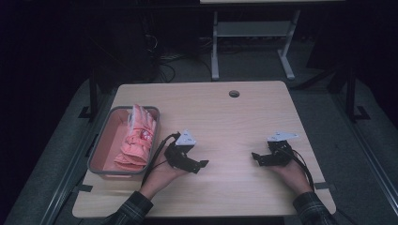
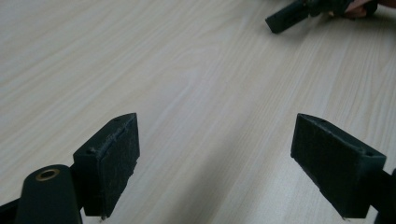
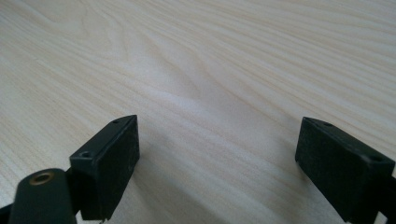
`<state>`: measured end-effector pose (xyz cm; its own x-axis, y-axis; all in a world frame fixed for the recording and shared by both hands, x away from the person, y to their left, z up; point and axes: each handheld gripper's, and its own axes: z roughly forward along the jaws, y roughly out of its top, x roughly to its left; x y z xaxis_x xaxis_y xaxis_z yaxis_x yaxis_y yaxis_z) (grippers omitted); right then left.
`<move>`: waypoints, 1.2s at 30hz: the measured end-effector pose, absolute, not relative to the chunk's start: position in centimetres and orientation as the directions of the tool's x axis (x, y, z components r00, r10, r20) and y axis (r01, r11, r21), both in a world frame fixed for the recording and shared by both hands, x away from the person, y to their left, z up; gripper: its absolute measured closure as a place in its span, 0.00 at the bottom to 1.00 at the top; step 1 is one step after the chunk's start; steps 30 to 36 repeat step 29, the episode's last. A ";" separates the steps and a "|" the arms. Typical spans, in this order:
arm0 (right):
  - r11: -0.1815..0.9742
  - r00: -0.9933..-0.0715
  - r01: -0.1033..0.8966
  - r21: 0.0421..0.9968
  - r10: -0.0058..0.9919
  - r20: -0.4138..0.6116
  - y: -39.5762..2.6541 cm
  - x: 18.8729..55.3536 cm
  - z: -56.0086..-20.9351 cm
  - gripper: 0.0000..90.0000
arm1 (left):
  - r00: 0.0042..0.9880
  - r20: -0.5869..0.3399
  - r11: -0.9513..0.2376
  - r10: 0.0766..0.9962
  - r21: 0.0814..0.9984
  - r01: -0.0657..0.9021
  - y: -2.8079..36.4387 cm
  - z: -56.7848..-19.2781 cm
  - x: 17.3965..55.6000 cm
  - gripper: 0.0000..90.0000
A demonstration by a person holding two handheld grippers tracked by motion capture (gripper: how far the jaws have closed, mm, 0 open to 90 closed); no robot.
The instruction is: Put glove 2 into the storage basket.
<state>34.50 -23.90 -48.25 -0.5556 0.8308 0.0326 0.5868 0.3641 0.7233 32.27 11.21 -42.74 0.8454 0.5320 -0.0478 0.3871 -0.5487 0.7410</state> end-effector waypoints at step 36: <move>0.365 -0.557 0.586 0.723 0.830 0.033 -23.9 34.5 -48.2 0.15 | 0.886 -0.008 -0.640 0.463 0.688 0.341 8.3 -47.4 30.6 0.14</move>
